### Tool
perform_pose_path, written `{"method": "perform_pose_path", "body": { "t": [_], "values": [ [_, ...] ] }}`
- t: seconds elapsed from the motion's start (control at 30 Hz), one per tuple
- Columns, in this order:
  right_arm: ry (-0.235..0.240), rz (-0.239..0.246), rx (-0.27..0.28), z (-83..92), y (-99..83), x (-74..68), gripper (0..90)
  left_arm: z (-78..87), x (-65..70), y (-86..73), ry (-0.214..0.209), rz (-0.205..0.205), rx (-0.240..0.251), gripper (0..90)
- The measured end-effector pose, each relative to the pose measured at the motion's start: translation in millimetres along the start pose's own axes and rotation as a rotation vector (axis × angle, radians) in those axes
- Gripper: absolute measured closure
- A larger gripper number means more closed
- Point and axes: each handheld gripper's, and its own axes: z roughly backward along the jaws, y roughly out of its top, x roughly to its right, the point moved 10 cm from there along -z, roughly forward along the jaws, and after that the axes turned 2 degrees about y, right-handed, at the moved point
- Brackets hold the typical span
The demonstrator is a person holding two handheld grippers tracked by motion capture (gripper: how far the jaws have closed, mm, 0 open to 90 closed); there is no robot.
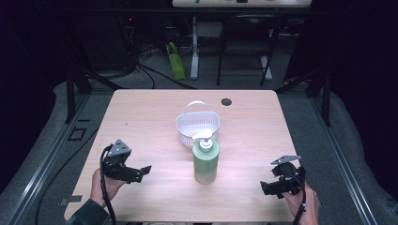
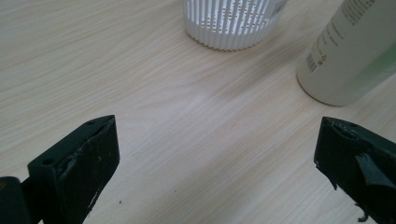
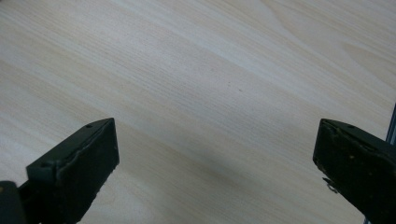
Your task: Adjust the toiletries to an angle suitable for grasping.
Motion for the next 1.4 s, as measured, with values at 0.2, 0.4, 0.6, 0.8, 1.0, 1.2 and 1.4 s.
{"method": "perform_pose_path", "body": {
  "t": [0.2,0.4,0.6,0.8,1.0,1.2,1.4],
  "values": [
    [-0.002,0.02,-0.011,-2.2,0.1,-1.7,0.0,1.7,6.5,5.0,-0.012,-0.008,0.011,0.4],
    [-0.003,0.017,-0.011,-2.7,0.6,-2.1,0.0,3.6,14.7,12.3,-0.036,-0.012,0.022,0.2],
    [-0.011,0.029,-0.007,-2.7,1.5,-1.3,0.0,5.2,25.2,21.3,-0.055,-0.033,0.04,0.1],
    [-0.012,0.018,-0.015,-4.8,0.0,1.3,0.0,7.1,47.6,37.2,-0.112,-0.057,0.073,0.0],
    [-0.008,0.014,-0.013,-5.3,0.4,0.8,0.0,7.5,62.2,52.8,-0.134,-0.083,0.103,0.0],
    [-0.009,0.018,-0.015,-6.2,0.4,0.8,0.0,6.7,71.9,65.2,-0.159,-0.091,0.13,0.0],
    [-0.008,0.015,-0.014,-5.8,0.3,1.1,0.0,0.8,90.7,81.7,-0.2,-0.123,0.149,0.0]
  ]
}}
